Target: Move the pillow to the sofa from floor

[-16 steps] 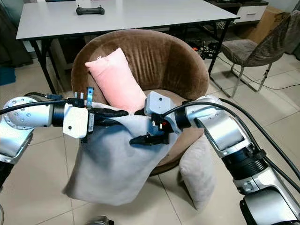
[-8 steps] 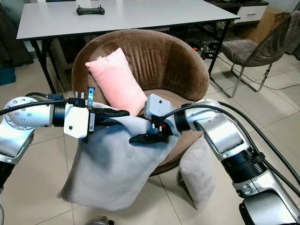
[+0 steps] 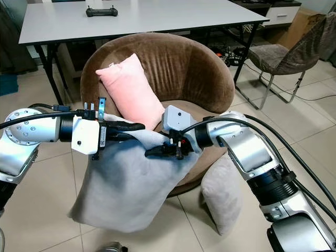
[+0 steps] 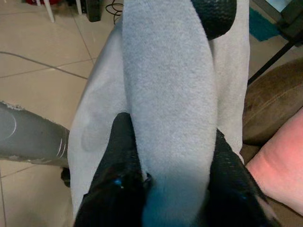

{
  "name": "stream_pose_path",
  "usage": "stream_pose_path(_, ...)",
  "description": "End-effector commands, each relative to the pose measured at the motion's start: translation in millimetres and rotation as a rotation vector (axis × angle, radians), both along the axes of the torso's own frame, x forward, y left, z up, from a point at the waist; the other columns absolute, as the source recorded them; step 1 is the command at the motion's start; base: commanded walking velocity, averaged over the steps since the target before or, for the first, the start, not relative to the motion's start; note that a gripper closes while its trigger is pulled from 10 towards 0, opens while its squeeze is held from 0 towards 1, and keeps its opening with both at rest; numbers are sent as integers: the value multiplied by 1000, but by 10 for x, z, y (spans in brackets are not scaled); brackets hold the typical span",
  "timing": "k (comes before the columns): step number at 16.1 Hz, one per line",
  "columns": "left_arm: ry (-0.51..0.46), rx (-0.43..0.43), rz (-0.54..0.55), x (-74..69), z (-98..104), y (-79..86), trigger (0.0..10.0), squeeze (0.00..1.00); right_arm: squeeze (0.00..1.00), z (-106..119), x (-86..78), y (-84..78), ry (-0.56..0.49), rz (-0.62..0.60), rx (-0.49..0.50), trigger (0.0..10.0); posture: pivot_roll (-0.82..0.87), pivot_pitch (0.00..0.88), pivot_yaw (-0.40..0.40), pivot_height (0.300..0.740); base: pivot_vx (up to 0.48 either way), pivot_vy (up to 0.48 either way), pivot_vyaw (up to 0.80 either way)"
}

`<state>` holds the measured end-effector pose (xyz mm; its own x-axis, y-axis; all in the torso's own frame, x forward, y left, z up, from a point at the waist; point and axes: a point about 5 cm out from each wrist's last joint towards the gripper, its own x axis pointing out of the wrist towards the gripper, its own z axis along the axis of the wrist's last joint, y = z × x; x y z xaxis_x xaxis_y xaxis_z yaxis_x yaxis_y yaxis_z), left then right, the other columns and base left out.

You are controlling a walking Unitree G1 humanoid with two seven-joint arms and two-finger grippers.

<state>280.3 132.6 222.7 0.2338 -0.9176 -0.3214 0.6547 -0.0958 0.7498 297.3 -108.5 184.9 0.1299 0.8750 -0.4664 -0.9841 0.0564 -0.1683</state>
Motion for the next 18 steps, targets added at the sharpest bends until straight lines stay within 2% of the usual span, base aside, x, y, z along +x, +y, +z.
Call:
stream_pose_path(1, -83, -47, -8, 9, 186, -26, 10000, 0, 0, -14, -11, 0, -3, 0, -1, 0, 57, 0, -34, 740, 0, 0, 0)
stream_pose_path(11, -80, -33, 19, 41, 157, -3, 10000, 0, 0, -5, -19, 28, -11, 12, 11, 0, 56, 0, -36, 740, 0, 0, 0)
stream_pose_path(13, -35, -37, 38, 59, 138, 17, 10000, 0, 0, -6, -26, 34, -13, 16, 14, 0, 57, 0, -36, 740, 0, 0, 0)
stream_pose_path(14, 9, -41, 41, 61, 126, 27, 10000, 349, 0, -8, -31, 37, -12, 17, 17, 0, 56, 0, -35, 740, 0, 0, 0)
stream_pose_path(15, 58, -47, 41, 53, 107, 46, 10000, 1000, 0, -12, -40, 39, -10, 16, 21, 0, 56, 0, -35, 740, 0, 0, 0)
stream_pose_path(18, 79, -52, 43, 48, 112, 70, 10000, 1000, 0, -26, -36, 29, -13, 4, 19, 0, 56, 0, -33, 740, 0, 0, 0)
